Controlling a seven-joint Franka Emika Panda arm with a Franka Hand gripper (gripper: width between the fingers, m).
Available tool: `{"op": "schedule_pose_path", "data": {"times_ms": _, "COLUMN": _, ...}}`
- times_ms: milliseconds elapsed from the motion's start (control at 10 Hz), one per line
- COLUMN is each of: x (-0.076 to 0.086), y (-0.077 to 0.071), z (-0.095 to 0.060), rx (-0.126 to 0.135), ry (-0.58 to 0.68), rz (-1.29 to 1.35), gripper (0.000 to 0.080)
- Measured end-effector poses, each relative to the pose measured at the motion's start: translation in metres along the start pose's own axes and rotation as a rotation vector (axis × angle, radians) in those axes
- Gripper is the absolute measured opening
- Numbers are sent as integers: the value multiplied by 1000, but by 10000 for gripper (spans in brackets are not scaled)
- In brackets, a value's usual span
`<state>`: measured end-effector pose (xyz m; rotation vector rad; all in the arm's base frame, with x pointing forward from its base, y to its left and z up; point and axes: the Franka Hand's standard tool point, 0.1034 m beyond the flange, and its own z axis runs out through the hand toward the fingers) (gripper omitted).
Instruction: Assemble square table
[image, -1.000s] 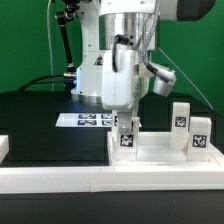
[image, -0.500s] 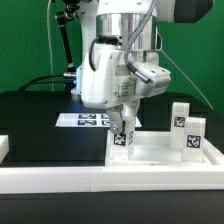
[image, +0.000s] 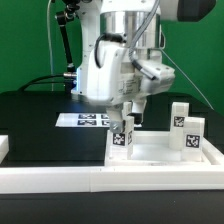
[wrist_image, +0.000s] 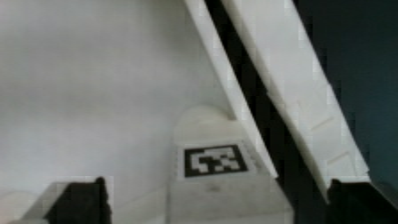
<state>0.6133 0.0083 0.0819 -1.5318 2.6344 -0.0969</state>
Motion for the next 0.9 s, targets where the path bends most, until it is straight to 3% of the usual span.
{"op": "schedule_pose_path", "data": {"times_ms": 200, "x": -14, "y": 5, "z": -24, "rx": 11, "ry": -37, "rz": -19, "gripper": 637}}
{"op": "schedule_pose_path", "data": {"times_ms": 300, "x": -16, "y": 7, "z": -27, "rx": 13, "ry": -42, "rz": -27, "gripper": 647}}
{"op": "schedule_pose_path", "data": {"times_ms": 900, "x": -15, "y": 8, "z": -21, "rx": 9, "ry": -34, "rz": -60, "gripper": 649}}
